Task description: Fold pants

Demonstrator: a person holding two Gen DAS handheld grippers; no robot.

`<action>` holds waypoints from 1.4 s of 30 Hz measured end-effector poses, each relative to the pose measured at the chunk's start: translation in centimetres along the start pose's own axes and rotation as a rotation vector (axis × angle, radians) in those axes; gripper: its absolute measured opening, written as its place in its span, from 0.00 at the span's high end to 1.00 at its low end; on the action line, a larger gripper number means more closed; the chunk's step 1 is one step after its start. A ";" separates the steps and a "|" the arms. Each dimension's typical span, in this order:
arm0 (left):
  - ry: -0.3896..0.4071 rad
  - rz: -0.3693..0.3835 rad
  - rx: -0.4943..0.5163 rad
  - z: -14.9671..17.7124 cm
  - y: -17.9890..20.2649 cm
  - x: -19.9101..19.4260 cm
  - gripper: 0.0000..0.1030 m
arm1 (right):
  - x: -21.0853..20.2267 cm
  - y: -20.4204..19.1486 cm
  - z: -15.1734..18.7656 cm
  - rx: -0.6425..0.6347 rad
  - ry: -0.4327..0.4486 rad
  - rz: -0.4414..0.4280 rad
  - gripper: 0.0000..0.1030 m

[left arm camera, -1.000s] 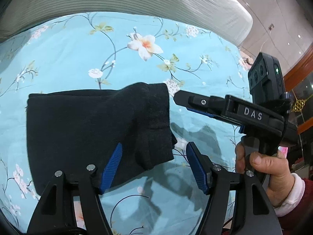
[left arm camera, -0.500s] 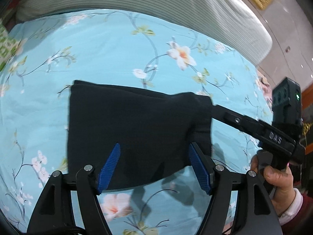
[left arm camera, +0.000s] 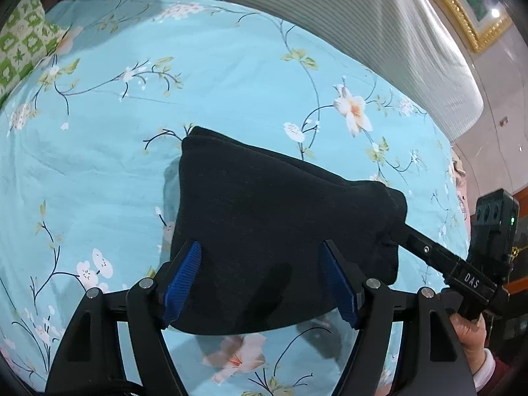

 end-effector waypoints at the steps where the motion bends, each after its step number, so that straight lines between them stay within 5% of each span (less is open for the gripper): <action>1: -0.004 0.003 -0.006 -0.1 -0.2 0.2 0.28 | 0.1 0.1 0.1 0.003 0.000 0.003 0.21; 17: -0.042 -0.019 -0.029 -1.5 -2.2 2.8 0.23 | 2.4 2.2 0.6 0.071 -0.041 0.024 0.21; 29: -0.065 -0.041 -0.105 -1.7 -5.0 4.5 0.23 | 4.6 3.6 0.8 0.149 -0.079 -0.040 0.20; 42: -0.114 0.021 -0.133 -1.7 -5.4 6.6 0.40 | 4.9 3.9 1.3 0.184 -0.120 -0.136 0.20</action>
Point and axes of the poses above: each gripper's, at about its wrist camera, not at the fingertips, and x roughly the way its jaws point, y to its right, z to its underside, the point moved 9 cm from there along x, roughly the way its jaws point, and after that the axes turned 3 degrees about y, right-handed, at the moved point
